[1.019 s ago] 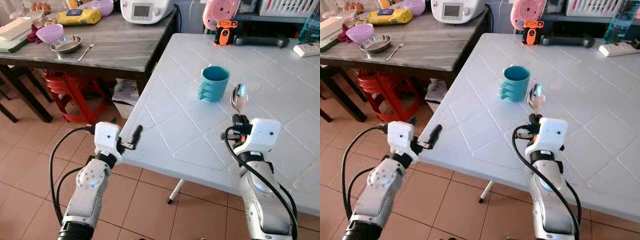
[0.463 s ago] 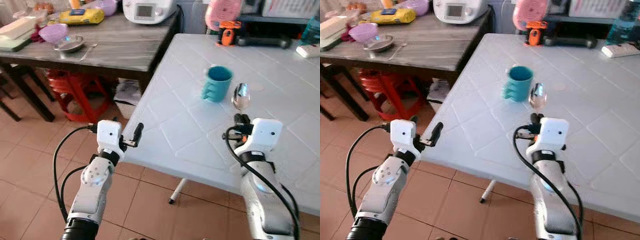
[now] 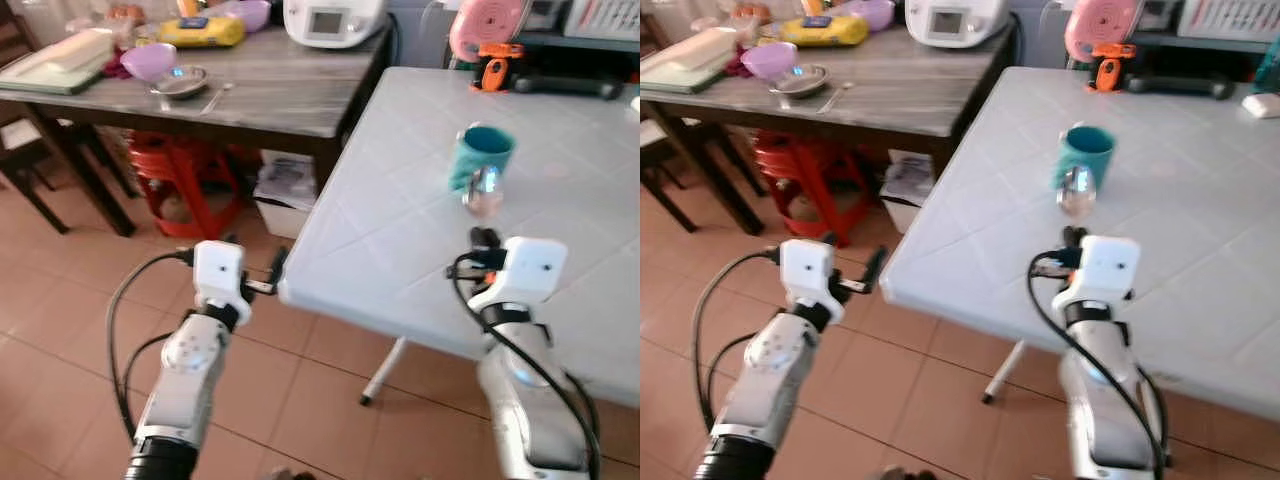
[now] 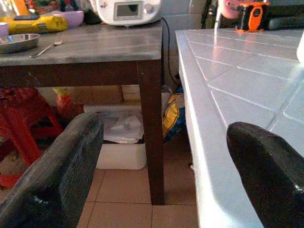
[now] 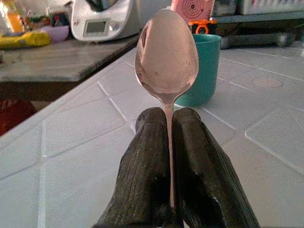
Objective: Setting the table
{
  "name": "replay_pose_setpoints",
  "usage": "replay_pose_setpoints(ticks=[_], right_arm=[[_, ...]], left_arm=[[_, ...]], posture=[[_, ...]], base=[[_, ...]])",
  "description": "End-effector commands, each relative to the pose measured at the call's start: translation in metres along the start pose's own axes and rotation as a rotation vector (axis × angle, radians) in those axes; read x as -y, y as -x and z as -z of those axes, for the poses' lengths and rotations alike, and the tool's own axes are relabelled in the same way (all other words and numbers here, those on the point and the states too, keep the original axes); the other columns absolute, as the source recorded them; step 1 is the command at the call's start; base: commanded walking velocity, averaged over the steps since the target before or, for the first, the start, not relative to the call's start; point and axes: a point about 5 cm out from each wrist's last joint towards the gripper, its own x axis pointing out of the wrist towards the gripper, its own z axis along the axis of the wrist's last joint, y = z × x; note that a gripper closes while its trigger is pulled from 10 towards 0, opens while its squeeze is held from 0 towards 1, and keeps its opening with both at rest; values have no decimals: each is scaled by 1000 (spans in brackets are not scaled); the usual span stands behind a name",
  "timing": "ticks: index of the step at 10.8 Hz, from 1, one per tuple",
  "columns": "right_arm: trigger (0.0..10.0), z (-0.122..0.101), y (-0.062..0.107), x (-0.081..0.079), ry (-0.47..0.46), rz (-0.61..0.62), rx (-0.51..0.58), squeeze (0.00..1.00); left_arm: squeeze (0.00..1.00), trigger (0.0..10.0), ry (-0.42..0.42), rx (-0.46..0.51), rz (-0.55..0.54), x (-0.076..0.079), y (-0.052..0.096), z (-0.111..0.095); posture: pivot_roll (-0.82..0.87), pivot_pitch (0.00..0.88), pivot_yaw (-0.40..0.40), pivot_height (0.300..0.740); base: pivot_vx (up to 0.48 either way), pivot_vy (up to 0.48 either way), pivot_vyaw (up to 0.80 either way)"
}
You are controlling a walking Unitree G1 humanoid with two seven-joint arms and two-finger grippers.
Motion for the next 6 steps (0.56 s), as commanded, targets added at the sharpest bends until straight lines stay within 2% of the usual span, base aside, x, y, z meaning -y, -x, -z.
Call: replay_pose_setpoints(ticks=[1, 6], right_arm=[[10000, -3, 0, -6, -17, -12, 15, 0], [10000, -3, -1, -7, -24, -8, 17, 0]], left_arm=[[0, 10000, -20, 0, -4, -4, 1, -1], [0, 10000, -24, 2, 12, -1, 2, 0]], posture=[[-100, 103, 127, 740], [-97, 104, 132, 740]], base=[[0, 480, -563], [0, 480, -688]])
